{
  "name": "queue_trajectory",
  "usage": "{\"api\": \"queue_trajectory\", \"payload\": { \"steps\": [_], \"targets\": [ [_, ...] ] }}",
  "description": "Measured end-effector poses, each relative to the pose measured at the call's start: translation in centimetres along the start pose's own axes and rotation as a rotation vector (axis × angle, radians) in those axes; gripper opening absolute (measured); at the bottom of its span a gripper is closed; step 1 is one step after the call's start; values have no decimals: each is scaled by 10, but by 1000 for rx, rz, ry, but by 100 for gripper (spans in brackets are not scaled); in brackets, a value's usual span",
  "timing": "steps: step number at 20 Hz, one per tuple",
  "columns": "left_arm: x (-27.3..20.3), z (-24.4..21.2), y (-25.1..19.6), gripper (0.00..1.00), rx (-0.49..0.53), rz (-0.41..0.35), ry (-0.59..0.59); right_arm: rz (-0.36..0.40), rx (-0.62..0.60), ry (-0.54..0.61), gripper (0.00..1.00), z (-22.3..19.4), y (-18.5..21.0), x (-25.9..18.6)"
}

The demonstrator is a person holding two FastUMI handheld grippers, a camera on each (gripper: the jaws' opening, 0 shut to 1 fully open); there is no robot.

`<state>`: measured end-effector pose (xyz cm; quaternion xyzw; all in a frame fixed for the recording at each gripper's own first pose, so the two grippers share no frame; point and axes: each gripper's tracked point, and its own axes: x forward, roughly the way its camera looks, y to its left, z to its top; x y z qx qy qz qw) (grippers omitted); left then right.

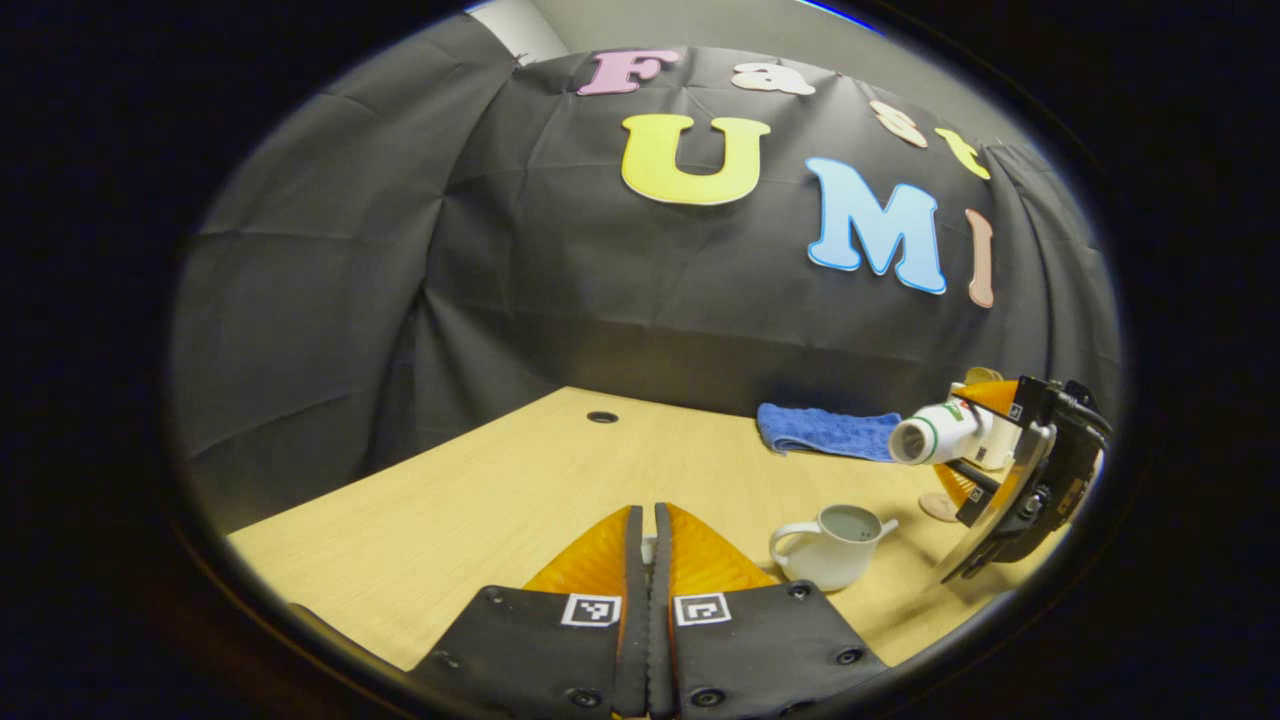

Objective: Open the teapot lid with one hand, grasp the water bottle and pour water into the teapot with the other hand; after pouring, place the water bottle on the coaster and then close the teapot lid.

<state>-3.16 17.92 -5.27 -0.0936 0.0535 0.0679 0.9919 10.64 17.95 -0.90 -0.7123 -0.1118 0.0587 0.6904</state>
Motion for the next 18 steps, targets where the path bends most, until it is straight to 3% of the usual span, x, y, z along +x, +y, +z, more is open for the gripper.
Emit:
{"api": "queue_trajectory", "payload": {
  "steps": [6,7,9,10,13,14,18],
  "targets": [
    [0,0,0,5,0,1,3,-21,-55,-18,81,2,-11,3],
    [0,-2,0,0,-1,0,3,-24,-67,-22,81,2,-13,3],
    [1,-3,-1,5,0,-1,6,-29,-86,-30,81,2,-16,3],
    [1,-2,-1,0,-1,-1,6,-32,-96,-34,81,2,-17,4],
    [1,-3,-2,10,-2,-4,8,-40,-117,-40,81,2,-20,6],
    [1,-3,-4,5,-2,-5,8,-44,-124,-40,81,2,-21,7],
    [3,-3,-5,5,-2,-6,10,-51,-138,-46,81,3,-24,7]
  ]
}}
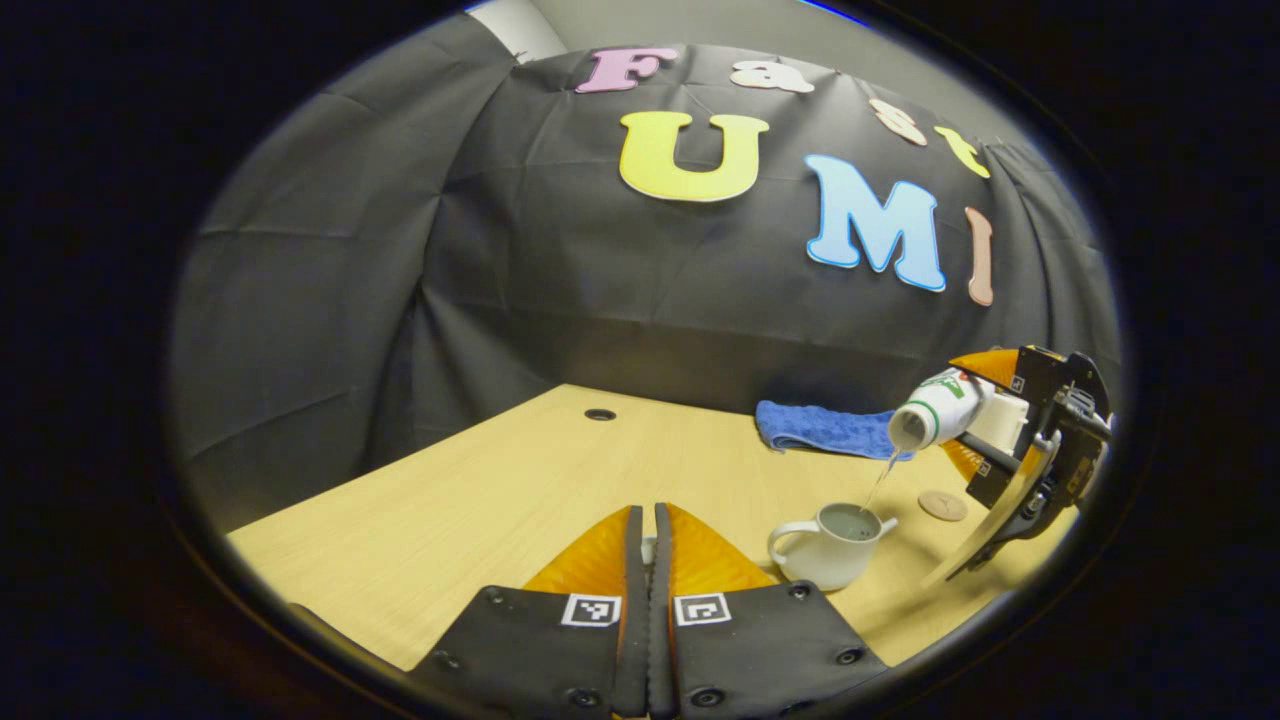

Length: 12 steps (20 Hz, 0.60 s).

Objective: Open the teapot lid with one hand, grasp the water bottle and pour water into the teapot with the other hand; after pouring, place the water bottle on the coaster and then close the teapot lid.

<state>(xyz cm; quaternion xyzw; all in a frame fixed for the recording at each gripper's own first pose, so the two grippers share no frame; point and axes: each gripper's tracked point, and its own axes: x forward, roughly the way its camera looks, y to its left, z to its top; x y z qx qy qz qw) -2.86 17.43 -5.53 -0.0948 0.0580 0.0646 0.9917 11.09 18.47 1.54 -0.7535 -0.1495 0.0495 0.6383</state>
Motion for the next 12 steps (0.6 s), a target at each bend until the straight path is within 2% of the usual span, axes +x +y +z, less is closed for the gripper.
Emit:
{"api": "queue_trajectory", "payload": {
  "steps": [9,12],
  "targets": [
    [-1,-3,-1,5,-3,-2,4,-43,-22,-7,79,-6,-22,7],
    [0,-4,-1,5,-5,-3,7,-53,-38,-9,81,-9,-29,10]
  ]
}}
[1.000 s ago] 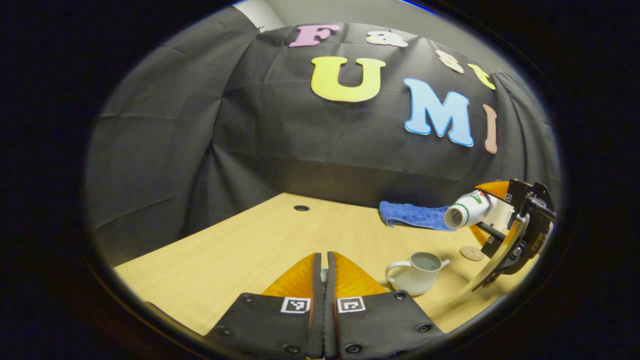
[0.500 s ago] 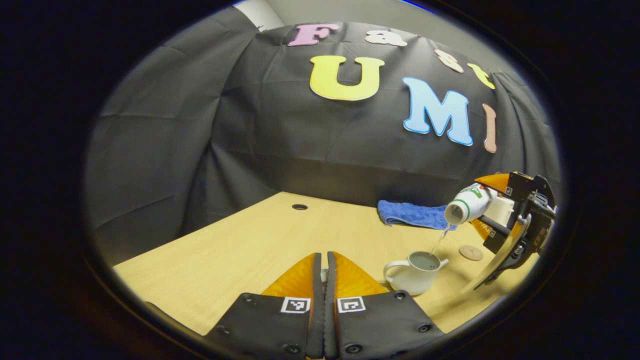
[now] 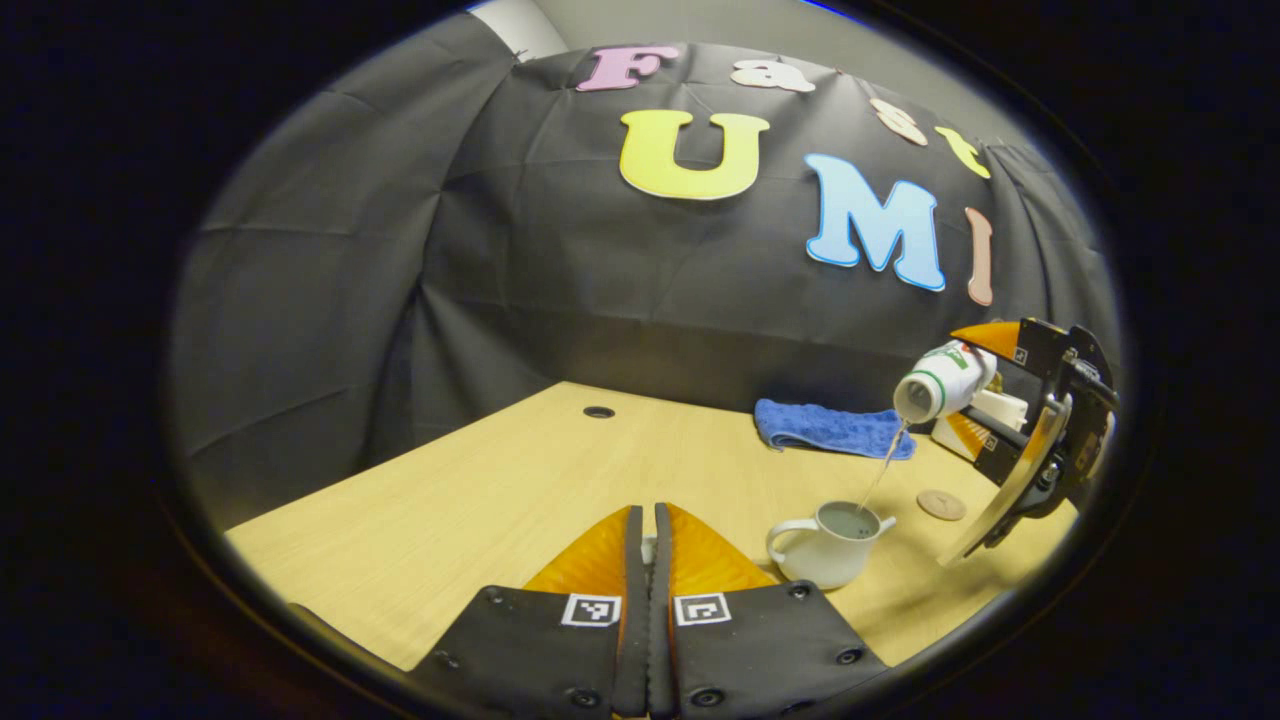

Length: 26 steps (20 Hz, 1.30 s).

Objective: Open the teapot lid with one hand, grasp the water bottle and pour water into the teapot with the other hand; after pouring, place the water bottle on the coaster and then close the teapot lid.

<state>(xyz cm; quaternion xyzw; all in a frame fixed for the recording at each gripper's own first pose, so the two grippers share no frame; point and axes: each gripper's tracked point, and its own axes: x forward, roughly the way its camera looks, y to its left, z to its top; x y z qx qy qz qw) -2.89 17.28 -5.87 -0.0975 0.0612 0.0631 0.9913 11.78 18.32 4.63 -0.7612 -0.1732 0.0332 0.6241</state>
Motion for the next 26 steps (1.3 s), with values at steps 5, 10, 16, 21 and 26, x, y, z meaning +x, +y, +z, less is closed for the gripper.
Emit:
{"api": "queue_trajectory", "payload": {
  "steps": [5,10,16,21,26],
  "targets": [
    [1,-3,-1,5,-3,-5,4,-6,-21,0,81,-5,-4,4],
    [2,-4,0,5,1,-8,10,-11,-47,-6,81,-6,-9,9],
    [1,-4,0,5,2,-13,15,-20,-84,-14,81,-8,-12,12],
    [1,-4,-1,5,3,-17,20,-28,-112,-27,79,-6,-14,13],
    [1,-5,-1,5,4,-20,26,-42,-144,-42,81,-4,-20,15]
  ]
}}
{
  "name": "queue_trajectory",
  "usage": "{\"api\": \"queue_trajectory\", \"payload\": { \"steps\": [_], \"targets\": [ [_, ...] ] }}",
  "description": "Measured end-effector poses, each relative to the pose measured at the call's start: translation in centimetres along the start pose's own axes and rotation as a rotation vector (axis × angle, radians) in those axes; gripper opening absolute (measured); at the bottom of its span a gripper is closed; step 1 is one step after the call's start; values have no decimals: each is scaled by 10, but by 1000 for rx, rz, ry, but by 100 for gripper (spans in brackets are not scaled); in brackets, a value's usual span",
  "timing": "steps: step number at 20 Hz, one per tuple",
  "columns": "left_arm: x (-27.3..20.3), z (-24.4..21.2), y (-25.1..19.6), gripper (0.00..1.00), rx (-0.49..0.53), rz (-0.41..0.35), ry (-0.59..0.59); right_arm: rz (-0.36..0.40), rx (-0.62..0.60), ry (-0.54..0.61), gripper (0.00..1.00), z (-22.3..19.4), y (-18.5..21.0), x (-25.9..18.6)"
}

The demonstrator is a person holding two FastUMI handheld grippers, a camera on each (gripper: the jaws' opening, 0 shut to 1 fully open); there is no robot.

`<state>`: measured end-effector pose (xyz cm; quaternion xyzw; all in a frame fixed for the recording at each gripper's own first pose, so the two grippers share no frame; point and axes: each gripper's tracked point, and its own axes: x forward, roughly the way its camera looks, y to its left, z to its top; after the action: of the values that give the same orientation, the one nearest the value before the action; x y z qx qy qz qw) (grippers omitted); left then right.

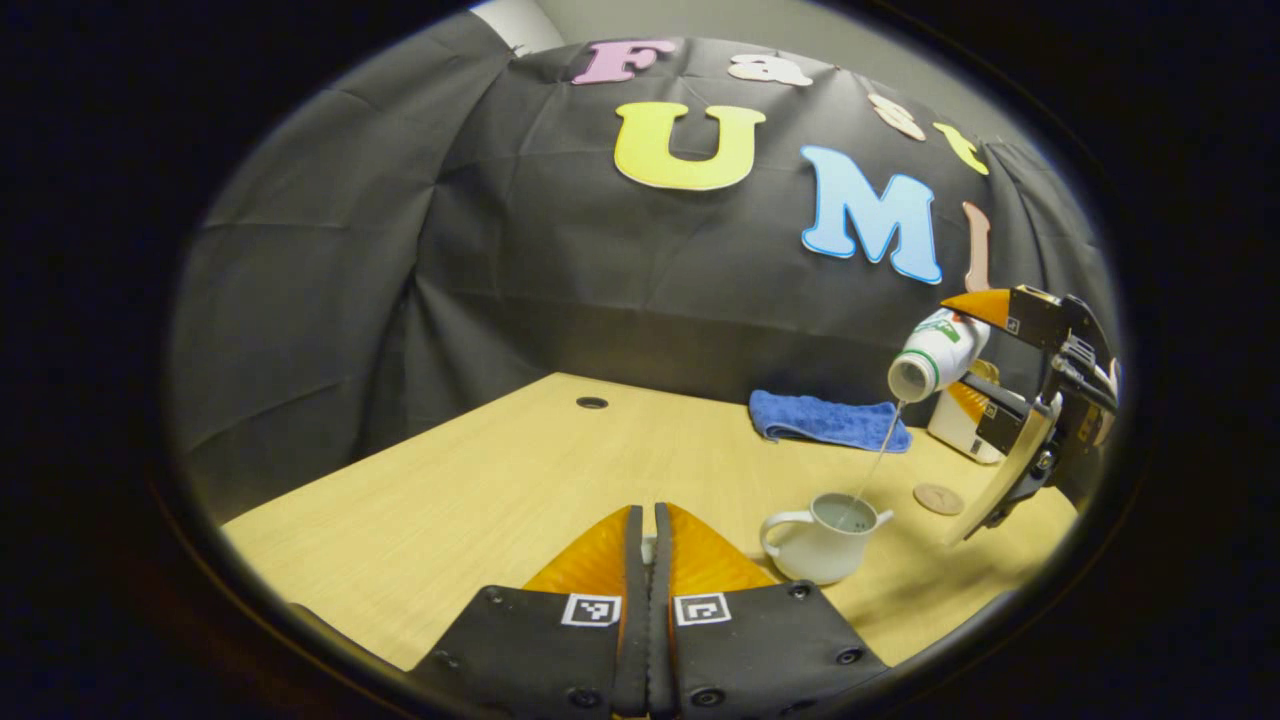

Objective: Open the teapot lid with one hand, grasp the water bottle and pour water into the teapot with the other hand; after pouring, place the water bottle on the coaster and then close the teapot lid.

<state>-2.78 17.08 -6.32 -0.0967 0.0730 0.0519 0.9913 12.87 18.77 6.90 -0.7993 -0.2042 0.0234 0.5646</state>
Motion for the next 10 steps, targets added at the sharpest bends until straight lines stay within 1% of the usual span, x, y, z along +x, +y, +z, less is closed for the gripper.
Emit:
{"api": "queue_trajectory", "payload": {
  "steps": [4,5,6,10],
  "targets": [
    [0,0,-1,5,-1,-2,2,-16,-23,-10,81,3,-5,2],
    [0,0,-1,5,-1,-3,3,-20,-30,-13,78,3,-6,2],
    [1,-1,-1,5,-1,-3,5,-24,-35,-16,81,3,-8,2],
    [0,-1,-1,5,-4,-3,8,-39,-59,-28,81,6,-12,1]
  ]
}}
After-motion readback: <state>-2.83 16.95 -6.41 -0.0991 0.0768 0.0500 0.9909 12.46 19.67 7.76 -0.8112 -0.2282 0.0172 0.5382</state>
